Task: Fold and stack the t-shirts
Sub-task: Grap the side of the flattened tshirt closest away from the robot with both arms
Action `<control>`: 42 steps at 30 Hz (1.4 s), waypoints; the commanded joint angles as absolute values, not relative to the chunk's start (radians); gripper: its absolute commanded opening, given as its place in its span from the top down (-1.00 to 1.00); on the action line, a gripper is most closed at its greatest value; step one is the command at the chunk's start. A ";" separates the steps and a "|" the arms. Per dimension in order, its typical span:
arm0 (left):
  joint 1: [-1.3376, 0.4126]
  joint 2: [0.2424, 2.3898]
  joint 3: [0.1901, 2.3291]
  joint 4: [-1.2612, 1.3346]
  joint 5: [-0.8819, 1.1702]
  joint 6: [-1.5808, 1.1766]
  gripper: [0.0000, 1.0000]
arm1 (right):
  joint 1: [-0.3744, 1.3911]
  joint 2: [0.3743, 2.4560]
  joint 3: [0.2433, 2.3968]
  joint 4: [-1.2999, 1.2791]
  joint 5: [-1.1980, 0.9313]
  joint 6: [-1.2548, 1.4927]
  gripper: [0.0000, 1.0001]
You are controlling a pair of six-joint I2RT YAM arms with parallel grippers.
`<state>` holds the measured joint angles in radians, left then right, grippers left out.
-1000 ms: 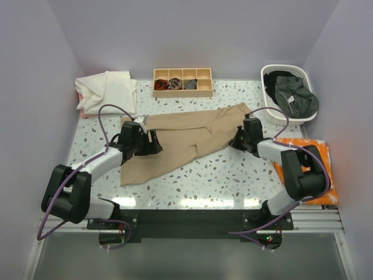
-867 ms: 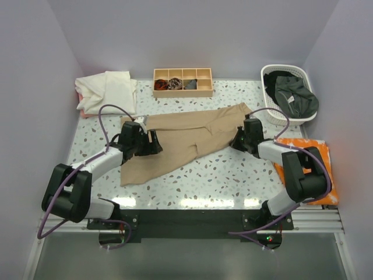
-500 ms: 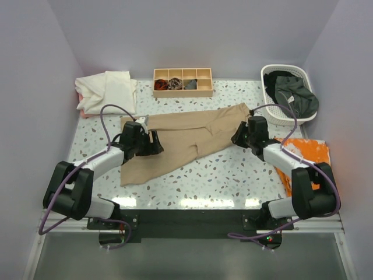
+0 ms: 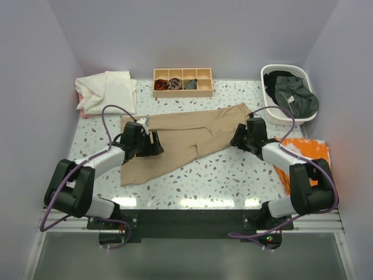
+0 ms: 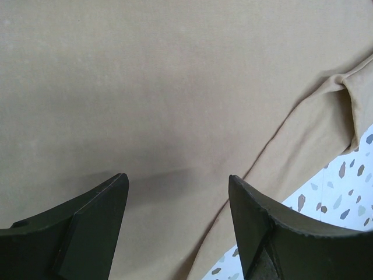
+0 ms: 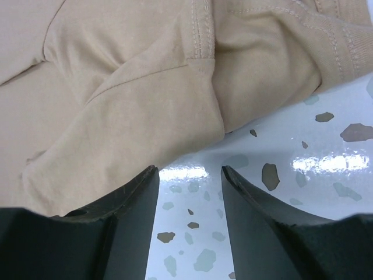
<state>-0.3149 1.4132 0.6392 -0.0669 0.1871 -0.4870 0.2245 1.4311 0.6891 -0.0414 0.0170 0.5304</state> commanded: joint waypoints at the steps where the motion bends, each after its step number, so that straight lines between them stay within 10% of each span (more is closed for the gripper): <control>1: -0.321 1.430 0.634 -0.015 0.201 -0.486 -0.48 | 0.229 1.453 0.718 -0.022 0.052 0.525 0.00; 17: -0.321 1.443 0.630 -0.015 0.189 -0.485 -0.47 | 0.227 1.531 0.696 0.097 0.002 0.520 0.74; 22: -0.321 1.445 0.629 -0.015 0.187 -0.483 -0.47 | 0.229 1.517 0.692 0.110 0.002 0.517 0.15; 28: -0.321 1.450 0.627 -0.017 0.189 -0.485 -0.47 | 0.227 1.538 0.698 0.115 0.003 0.522 0.10; 42: -0.322 1.465 0.626 0.015 0.192 -0.485 -0.46 | 0.229 1.597 0.723 0.166 -0.070 0.514 1.00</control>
<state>-0.3157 1.4559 0.6380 -0.0486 0.1871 -0.4870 0.2241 1.5909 0.6918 0.1131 -0.0429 0.5278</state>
